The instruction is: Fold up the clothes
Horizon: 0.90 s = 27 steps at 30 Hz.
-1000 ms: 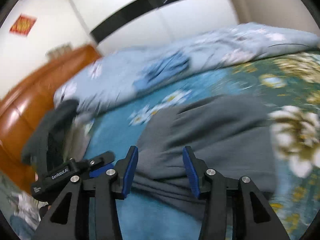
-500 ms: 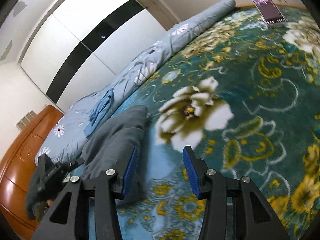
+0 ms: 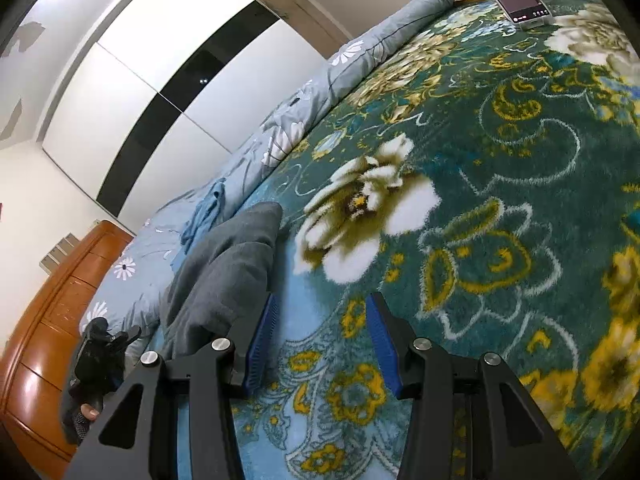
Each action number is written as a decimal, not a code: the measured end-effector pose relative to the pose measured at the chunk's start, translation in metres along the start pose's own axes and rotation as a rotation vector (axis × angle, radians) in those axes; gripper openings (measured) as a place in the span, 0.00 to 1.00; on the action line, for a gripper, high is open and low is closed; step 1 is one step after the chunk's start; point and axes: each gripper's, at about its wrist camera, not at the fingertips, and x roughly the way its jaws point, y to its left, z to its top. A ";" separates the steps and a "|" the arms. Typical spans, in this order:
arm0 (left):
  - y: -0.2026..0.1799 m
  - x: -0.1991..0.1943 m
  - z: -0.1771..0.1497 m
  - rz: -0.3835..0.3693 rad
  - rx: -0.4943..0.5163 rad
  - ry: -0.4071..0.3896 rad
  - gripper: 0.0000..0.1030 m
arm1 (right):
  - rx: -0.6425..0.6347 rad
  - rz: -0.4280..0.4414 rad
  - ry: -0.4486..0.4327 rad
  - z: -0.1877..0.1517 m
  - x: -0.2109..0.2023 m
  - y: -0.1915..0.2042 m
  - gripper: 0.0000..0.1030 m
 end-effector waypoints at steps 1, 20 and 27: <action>-0.002 0.002 0.000 0.004 -0.007 0.007 0.83 | 0.000 0.008 -0.005 0.000 -0.002 0.000 0.47; -0.054 0.025 0.002 0.173 0.132 -0.134 0.18 | 0.058 0.170 0.021 -0.009 -0.001 0.002 0.47; -0.106 -0.029 0.007 0.051 0.292 -0.251 0.15 | 0.059 0.213 0.052 -0.016 0.002 0.015 0.47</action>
